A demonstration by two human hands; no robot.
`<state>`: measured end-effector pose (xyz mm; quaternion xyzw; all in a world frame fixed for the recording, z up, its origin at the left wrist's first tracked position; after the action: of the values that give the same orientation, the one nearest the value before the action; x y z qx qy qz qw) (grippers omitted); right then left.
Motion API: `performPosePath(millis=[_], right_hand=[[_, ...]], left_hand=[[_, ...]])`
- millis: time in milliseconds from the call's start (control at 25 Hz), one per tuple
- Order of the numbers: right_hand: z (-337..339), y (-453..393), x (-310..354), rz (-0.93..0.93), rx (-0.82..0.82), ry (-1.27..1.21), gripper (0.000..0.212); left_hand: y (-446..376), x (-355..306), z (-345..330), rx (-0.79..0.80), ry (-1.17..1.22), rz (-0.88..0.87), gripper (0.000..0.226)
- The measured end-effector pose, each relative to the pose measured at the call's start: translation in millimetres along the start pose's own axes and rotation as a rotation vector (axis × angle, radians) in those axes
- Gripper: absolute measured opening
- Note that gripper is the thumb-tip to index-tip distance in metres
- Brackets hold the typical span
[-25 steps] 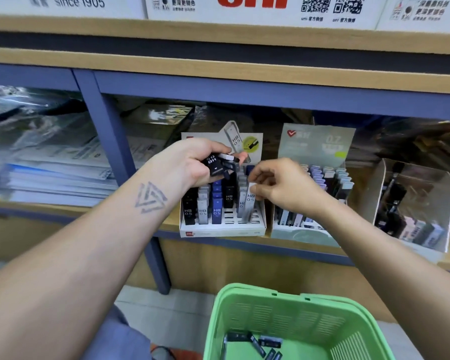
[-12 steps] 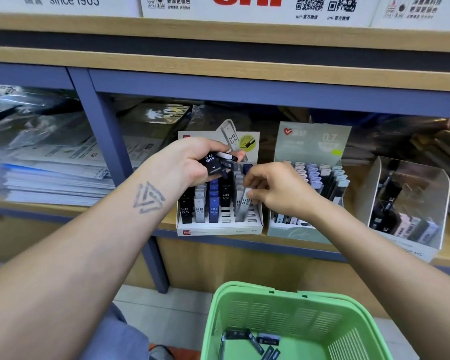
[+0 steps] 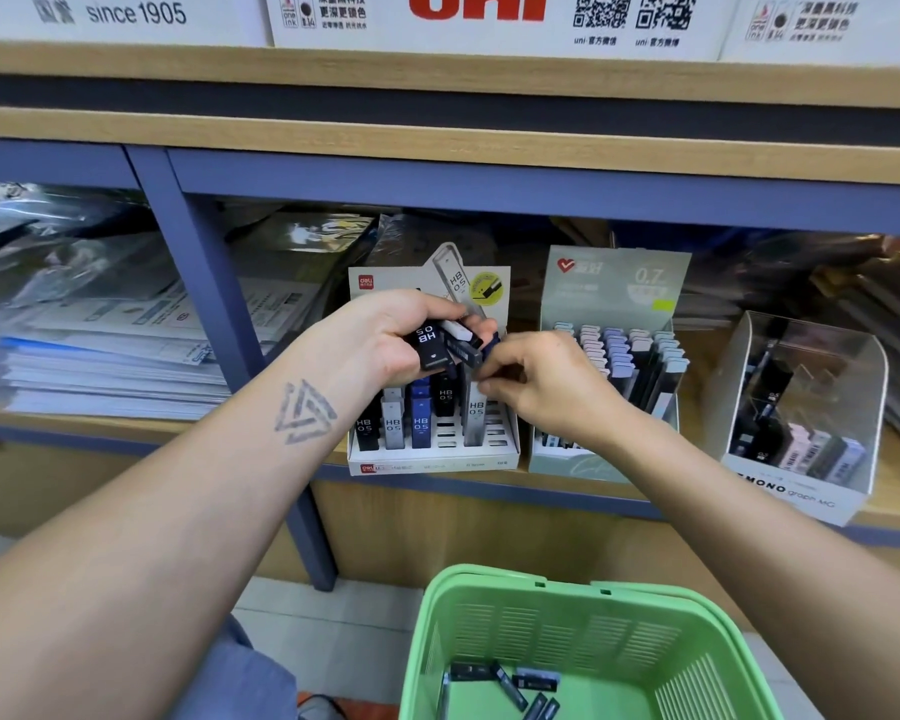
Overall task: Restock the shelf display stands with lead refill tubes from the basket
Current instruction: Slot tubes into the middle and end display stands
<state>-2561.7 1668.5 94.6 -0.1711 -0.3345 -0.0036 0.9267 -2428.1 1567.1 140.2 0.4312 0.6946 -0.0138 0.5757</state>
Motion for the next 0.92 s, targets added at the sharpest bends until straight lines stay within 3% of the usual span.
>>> performPosePath(millis=[120,440,560,680,760,800,920], right_hand=[[2,1,0,-0.075,-0.013,-0.05,0.018],[-1,4,-4,0.025,0.091,0.125,0.007],[6,3,3,0.002,0.106,0.138,0.018],[25,4,12,-0.226,-0.08,-0.257,0.027],[33,11,20,-0.3,-0.144,-0.558,0.015],[37,15,24,-0.286,-0.159,-0.595,0.011],[47,28,27,-0.267,-0.137,-0.54,0.029]], left_hand=[[1,2,-3,0.009,-0.045,-0.012,0.014],[4,3,-7,-0.017,-0.175,-0.119,0.014],[7,5,-9,0.017,-0.182,-0.134,0.012],[8,7,-16,0.022,-0.177,-0.181,0.007],[7,9,-24,0.012,-0.187,-0.225,0.004],[8,10,-29,0.007,-0.197,-0.247,0.004],[5,18,-46,0.01,-0.243,-0.283,0.003]])
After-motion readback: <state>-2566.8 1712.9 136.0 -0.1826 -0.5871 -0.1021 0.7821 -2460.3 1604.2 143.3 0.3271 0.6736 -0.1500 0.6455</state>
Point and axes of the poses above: each hand's wrist, its own y-axis away from the middle knuckle, its own z-axis out of the back of the hand, x = y × z, the point moved 1 cm from there along -y, towards the middle knuckle, and after that the axes turned 9 degrees about -y, right-handed, at the moved point
